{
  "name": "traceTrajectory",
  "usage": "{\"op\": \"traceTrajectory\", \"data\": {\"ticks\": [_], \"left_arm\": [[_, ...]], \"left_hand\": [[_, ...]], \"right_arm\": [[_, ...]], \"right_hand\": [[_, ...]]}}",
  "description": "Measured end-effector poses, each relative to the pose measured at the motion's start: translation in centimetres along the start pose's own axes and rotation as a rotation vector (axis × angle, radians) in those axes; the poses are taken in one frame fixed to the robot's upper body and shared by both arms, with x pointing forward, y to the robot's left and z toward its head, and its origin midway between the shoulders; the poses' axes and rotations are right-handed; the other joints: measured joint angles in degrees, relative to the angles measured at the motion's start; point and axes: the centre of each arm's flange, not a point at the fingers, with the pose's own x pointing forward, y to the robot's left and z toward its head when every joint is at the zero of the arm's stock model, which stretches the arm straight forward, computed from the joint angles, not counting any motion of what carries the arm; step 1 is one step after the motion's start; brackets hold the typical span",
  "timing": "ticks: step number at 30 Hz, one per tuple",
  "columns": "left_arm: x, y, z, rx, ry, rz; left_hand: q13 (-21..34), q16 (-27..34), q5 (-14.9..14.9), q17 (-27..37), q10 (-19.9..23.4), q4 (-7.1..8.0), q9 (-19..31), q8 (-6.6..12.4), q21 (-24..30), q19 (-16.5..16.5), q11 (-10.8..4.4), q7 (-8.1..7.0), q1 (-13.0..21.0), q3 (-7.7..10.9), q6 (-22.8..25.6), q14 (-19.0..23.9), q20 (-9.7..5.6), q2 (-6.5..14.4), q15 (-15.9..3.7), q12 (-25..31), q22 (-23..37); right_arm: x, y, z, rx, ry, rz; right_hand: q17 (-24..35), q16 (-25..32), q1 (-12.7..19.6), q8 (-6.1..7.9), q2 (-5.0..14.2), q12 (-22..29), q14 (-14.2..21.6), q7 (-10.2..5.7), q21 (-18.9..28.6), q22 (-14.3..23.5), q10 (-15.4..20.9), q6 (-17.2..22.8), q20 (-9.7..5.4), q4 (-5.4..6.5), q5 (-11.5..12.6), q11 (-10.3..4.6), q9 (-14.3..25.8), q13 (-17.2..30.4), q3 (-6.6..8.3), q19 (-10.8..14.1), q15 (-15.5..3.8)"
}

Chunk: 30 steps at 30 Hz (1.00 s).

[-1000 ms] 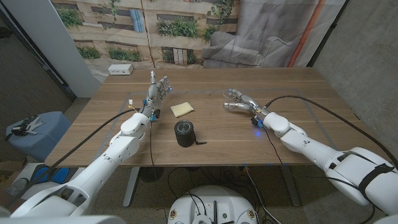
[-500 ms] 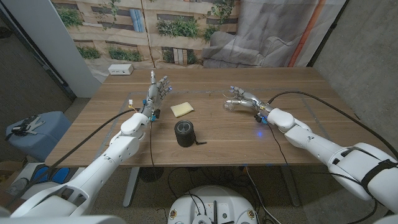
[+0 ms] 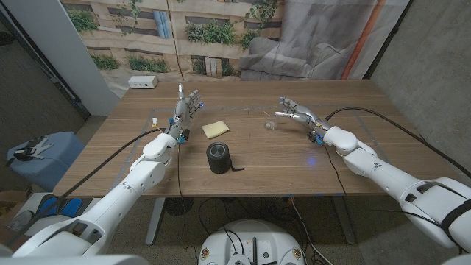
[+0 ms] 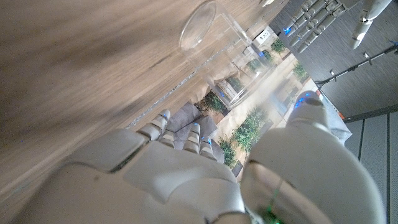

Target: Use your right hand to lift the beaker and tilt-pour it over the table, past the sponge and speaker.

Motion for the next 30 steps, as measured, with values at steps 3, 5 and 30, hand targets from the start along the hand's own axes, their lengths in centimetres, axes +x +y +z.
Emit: {"op": "traceTrajectory", "data": {"ticks": [3, 5, 30], "left_arm": [[0.0, 0.0, 0.0, 0.0, 0.0, 0.0], [0.0, 0.0, 0.0, 0.0, 0.0, 0.0], [0.0, 0.0, 0.0, 0.0, 0.0, 0.0]], "left_hand": [[0.0, 0.0, 0.0, 0.0, 0.0, 0.0, 0.0, 0.0, 0.0, 0.0, 0.0, 0.0, 0.0, 0.0, 0.0, 0.0, 0.0, 0.0, 0.0, 0.0, 0.0], [0.0, 0.0, 0.0, 0.0, 0.0, 0.0, 0.0, 0.0, 0.0, 0.0, 0.0, 0.0, 0.0, 0.0, 0.0, 0.0, 0.0, 0.0, 0.0, 0.0, 0.0], [0.0, 0.0, 0.0, 0.0, 0.0, 0.0, 0.0, 0.0, 0.0, 0.0, 0.0, 0.0, 0.0, 0.0, 0.0, 0.0, 0.0, 0.0, 0.0, 0.0, 0.0]], "right_arm": [[-0.6, -0.3, 0.2, 0.022, 0.0, -0.019], [-0.8, -0.4, 0.4, 0.027, -0.005, -0.025], [-5.4, -0.8, 1.9, 0.202, 0.042, -0.266]], "right_hand": [[-0.04, 0.0, -0.89, -0.27, 0.32, 0.0, 0.0, 0.59, 0.0, 0.0, -0.17, -0.2, 0.0, 0.48, 0.0, 0.17, 0.0, -0.39, -0.48, 0.0, 0.0], [-0.04, 0.0, -2.4, -0.49, 0.45, 0.0, 0.0, 0.9, 0.0, 0.0, -0.17, 0.1, -0.02, 0.95, 0.0, 0.17, -0.21, -0.66, -0.95, -0.01, 0.0], [-1.64, 0.4, -9.65, -2.19, 2.73, 0.46, 4.74, 3.87, 0.88, -0.01, 0.69, 1.02, -2.85, 4.42, -1.33, 0.16, -0.79, -5.2, -3.44, 3.35, -2.06]]}}
